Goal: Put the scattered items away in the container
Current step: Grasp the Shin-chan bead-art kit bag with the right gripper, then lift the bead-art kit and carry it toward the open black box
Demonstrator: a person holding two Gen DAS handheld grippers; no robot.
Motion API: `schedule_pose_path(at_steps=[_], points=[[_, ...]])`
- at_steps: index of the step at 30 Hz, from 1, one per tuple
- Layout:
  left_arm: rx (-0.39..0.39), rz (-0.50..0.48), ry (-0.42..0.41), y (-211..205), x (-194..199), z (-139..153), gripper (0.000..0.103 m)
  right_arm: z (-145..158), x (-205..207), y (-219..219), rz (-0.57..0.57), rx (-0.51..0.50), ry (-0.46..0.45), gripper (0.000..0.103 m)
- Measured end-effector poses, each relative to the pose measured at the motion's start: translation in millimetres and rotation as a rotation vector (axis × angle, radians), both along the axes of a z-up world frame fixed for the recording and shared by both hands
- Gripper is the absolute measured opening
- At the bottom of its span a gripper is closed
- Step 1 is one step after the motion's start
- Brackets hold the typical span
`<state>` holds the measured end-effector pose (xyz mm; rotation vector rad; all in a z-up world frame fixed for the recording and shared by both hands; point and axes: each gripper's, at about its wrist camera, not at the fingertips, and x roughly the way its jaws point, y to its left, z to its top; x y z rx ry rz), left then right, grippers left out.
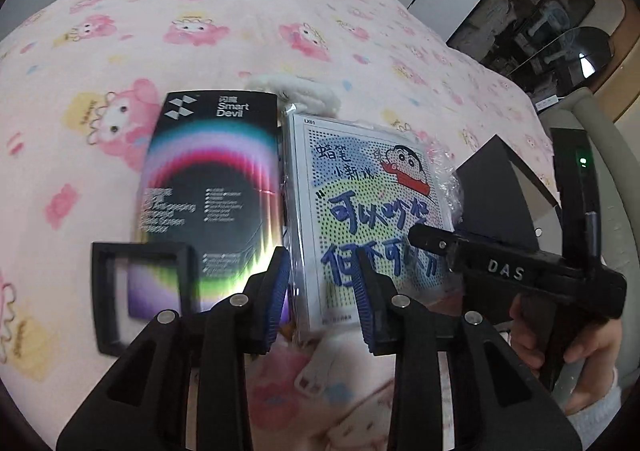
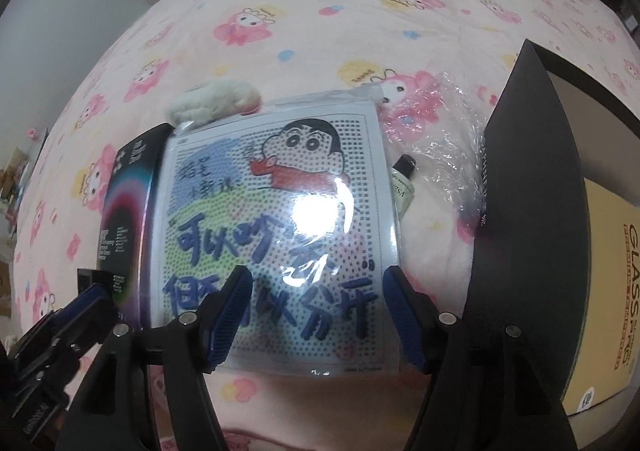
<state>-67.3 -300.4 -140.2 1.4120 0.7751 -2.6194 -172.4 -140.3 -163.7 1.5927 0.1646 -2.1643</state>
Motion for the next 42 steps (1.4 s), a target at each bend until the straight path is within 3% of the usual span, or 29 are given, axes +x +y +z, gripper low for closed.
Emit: schedule_pose_path(at_steps=[9,12,14,16,19,21,25,28,33,38,42], points=[[0.067,-0.008,-0.068,-4.0,-27.3,-30.0,0.03,-7.3,-20.0,-0.2,-0.041,0.017,0.011,0.069],[0.058,-0.006,-0.076,-2.5,-29.2,-32.7,0.032,-17.0,-24.1,-5.0,-0.009,0.017,-0.015,0.078],[0.067,-0.007,-0.088,-3.8,-30.8,-33.6,0.039,-27.4,-24.6,-9.5,0.052,0.0,-0.078,0.092],[0.066,-0.009,-0.093,-2.2,-33.4,-33.4,0.052,-31.1,-25.2,-10.6,0.071,-0.011,-0.112,0.094],[0.059,-0.008,-0.099,-1.4,-38.1,-34.0,0.061,-32.0,-28.1,-2.2,0.031,-0.065,-0.16,0.086],[0.055,-0.018,-0.096,-0.5,-38.4,-33.9,0.062,-26.3,-26.4,1.2,0.015,-0.069,-0.145,0.08],[0.088,0.007,-0.082,-8.7,-26.8,-28.0,0.053,-7.2,-15.0,-0.2,0.042,-0.054,-0.087,0.073],[0.133,0.027,-0.053,-13.7,-11.6,-17.7,0.053,15.8,-3.5,3.3,0.063,-0.074,-0.039,0.065],[0.116,0.001,0.011,-1.8,11.9,21.1,0.053,54.7,11.8,19.2,0.07,-0.129,0.023,0.064],[0.149,-0.039,0.063,14.9,30.6,52.0,0.053,93.0,39.7,52.9,0.06,-0.169,0.096,0.064],[0.144,-0.078,0.092,40.2,34.5,71.1,0.053,106.4,51.7,75.1,0.035,-0.196,0.122,0.064]])
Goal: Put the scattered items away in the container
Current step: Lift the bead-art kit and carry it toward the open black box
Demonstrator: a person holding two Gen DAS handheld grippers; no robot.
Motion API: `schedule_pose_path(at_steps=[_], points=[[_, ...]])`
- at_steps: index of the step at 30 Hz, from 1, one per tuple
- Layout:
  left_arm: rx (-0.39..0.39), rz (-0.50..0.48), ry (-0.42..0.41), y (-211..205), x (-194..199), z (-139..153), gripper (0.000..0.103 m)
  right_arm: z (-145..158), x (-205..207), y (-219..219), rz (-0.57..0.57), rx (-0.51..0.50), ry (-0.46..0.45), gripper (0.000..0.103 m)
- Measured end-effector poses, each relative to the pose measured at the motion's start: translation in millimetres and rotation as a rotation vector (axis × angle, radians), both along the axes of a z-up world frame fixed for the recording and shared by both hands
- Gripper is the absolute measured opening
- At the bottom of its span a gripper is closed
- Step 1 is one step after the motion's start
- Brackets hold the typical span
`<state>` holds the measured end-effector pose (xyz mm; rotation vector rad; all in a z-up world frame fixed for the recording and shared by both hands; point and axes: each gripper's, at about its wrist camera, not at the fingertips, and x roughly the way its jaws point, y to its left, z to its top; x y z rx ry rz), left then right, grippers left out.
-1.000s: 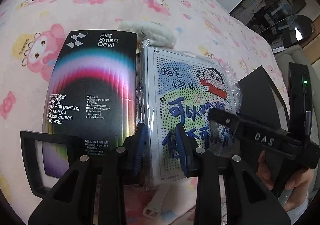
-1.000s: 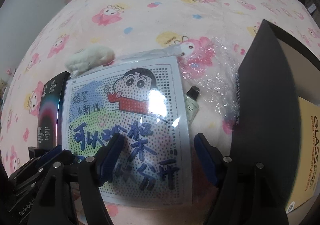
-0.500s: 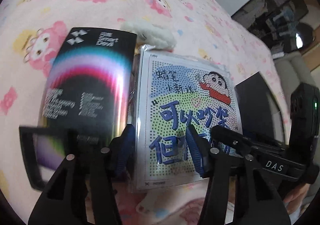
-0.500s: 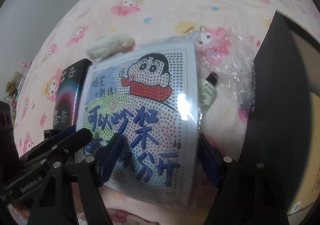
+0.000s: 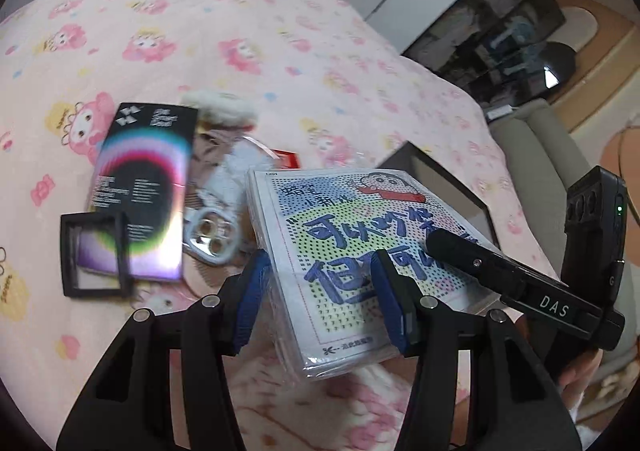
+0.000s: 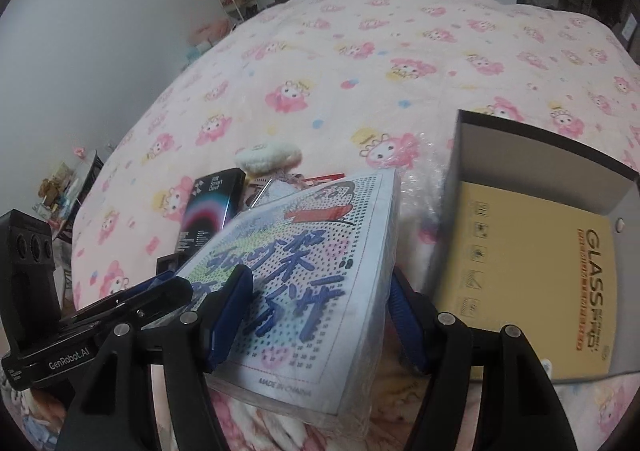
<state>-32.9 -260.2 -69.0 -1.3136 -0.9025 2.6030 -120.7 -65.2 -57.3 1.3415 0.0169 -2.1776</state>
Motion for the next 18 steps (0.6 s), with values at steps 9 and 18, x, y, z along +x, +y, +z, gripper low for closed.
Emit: schedule_pose_path(at_steps=[9,18], points=[[-0.015,-0.074,0.011,62.0,-4.0,21.4,0.052,14.0,18.3,57.5,0.002,-0.126,-0.039,0.061],[-0.021,-0.12,-0.023,96.2,-8.1,15.6,0.049,7.6,25.3,96.1,-0.029,-0.133,-0.027,0.056]])
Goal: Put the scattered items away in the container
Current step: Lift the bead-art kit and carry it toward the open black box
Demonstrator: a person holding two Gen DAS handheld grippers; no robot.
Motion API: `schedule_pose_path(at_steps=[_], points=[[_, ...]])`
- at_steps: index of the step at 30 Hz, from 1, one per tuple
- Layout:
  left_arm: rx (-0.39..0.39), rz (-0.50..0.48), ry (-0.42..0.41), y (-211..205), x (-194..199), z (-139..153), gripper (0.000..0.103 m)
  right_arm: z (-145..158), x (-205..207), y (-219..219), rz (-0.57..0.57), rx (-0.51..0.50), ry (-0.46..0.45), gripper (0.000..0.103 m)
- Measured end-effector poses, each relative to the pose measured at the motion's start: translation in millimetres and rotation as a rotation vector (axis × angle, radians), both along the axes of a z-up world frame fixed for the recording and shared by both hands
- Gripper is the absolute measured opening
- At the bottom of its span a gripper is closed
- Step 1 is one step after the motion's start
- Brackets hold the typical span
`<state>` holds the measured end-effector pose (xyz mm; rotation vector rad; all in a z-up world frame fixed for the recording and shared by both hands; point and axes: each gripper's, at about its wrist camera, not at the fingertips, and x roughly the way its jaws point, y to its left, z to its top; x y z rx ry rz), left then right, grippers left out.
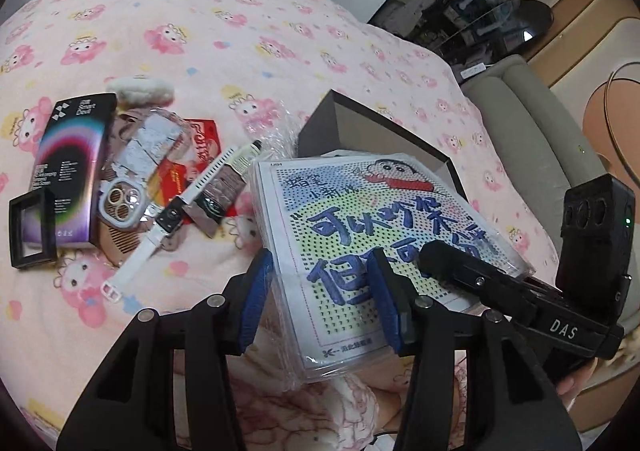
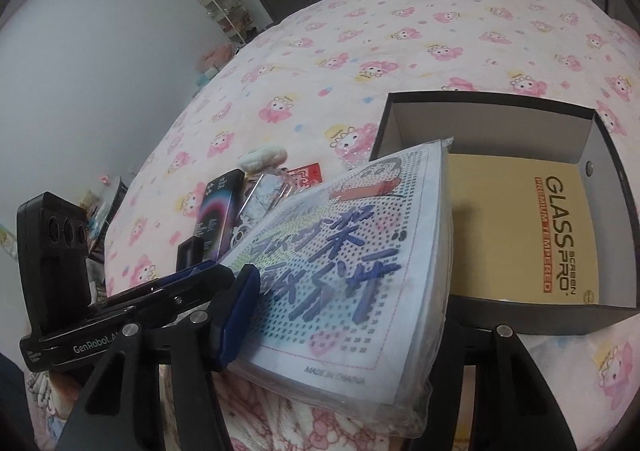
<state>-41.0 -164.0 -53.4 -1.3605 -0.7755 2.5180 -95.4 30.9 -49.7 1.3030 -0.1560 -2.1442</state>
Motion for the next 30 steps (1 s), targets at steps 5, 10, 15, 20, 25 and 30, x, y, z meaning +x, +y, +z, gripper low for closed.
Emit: schedule_pose_path(at_steps=[5,10,15,20,25,30], points=[[0.0,-0.026,-0.012,14.6,-9.3,-4.0,0.049,-3.5,-3.3,14.8,-0.015,0.0,-0.003,0.056],[0.023,-0.057,-0.049,28.7,-21.6,-22.3,0.049,-16.6,-11.0,29.0,-0.037,0.021,-0.03,0.056],[0.017,-0.067,-0.059,40.6,-31.4,-32.4,0.048,-32.7,-21.3,41.8,-0.05,0.027,-0.066,0.056],[-0.033,-0.074,-0.06,47.3,-36.5,-28.2,0.047,-38.6,-29.2,48.2,-0.051,0.017,-0.091,0.056],[-0.053,-0.086,-0.059,49.3,-35.3,-26.8,0.047,-41.1,-30.3,53.6,-0.047,0.01,-0.105,0.059],[-0.056,-0.105,-0.059,53.3,-38.9,-25.8,0.047,-40.6,-37.6,57.1,-0.059,0.031,-0.11,0.064]])
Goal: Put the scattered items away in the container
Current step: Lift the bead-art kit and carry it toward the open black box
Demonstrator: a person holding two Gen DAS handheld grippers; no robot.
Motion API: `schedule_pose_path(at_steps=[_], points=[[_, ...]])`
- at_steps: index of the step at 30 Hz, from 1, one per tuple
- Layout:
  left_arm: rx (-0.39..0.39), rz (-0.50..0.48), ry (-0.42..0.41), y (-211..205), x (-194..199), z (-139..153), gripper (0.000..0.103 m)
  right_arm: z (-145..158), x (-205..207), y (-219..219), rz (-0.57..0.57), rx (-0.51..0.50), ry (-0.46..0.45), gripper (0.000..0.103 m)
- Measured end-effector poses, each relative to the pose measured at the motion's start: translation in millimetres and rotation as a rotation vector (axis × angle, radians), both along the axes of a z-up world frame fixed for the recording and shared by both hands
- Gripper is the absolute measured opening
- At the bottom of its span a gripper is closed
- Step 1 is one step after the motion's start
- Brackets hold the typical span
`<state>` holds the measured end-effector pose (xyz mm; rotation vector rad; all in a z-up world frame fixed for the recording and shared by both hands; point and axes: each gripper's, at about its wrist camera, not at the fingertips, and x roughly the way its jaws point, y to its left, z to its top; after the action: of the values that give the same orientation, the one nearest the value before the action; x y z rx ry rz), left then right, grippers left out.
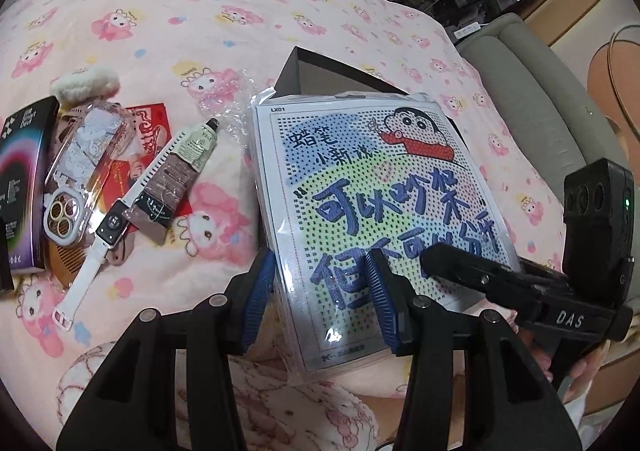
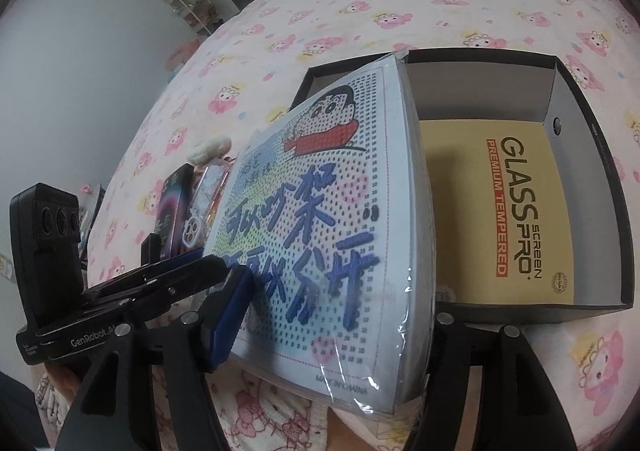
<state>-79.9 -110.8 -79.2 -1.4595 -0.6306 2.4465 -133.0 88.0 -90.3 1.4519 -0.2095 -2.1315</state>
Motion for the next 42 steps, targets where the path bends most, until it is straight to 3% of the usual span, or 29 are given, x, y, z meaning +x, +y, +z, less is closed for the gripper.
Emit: schedule_pose_path(at_steps=[11,18,21,23,26,29,32,37,42], points=[[-0.003,-0.032,-0.011,4.1,-7.9,-0.2,0.048,-0.3,-13.4,1.6,0.03,0.054,0.0,0.069],[0.028,-0.028,-0.011,0.2,-11.5,-2.0,0.047,-7.7,-21.3,13.4,-0.008,-0.028,-0.071,0.07],[0.019,-0.032,-0.025,2.2,-12.2,-4.9,0.047,4.6,-14.7,11.6,-0.054,0.161,0.074,0.07],[0.017,-0.04,-0.033,6.2,-13.3,-8.2,0.047,11.5,-10.3,7.1,-0.036,0.231,0.141,0.07],[0.006,-0.04,-0.026,9.5,-14.0,-8.1,0.049,6.6,-12.6,4.0,0.016,0.192,0.096,0.071],[0.009,-0.033,-0.033,8.1,-16.1,-7.3,0.048,1.4,-15.9,4.2,0.009,0.23,0.101,0.071],[-0.002,-0.023,-0.006,4.3,-14.3,-2.3,0.048,-2.7,-23.5,11.1,0.012,0.18,0.07,0.071],[0.06,0.049,-0.002,-16.6,-18.8,-3.6,0.05,-11.2,-42.8,9.0,0.053,0.111,0.003,0.071],[0.077,0.04,-0.04,-13.3,-31.4,-14.8,0.048,-19.5,-58.7,3.9,0.099,0.045,-0.045,0.072]])
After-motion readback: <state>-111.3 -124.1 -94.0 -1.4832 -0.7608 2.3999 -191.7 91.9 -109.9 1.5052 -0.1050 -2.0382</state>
